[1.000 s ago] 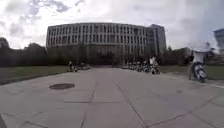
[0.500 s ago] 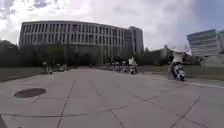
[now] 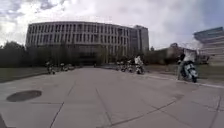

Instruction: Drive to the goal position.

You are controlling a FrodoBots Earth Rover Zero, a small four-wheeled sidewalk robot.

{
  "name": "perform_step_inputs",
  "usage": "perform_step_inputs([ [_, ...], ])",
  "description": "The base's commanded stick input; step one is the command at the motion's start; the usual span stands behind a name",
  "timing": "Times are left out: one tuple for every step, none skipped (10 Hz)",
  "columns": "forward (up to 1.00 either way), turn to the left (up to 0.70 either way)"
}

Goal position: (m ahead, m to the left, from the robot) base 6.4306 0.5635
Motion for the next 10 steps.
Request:
perform_step_inputs([
  [0.70,0.35],
  [0.70,0.35],
  [0.70,0.35],
  [0.70,0.35],
  [0.70,0.35],
  [0.70,0.35],
  [0.70,0.35],
  [0.70,0.30],
  [0.70,0.08],
  [0.70,0.00],
])
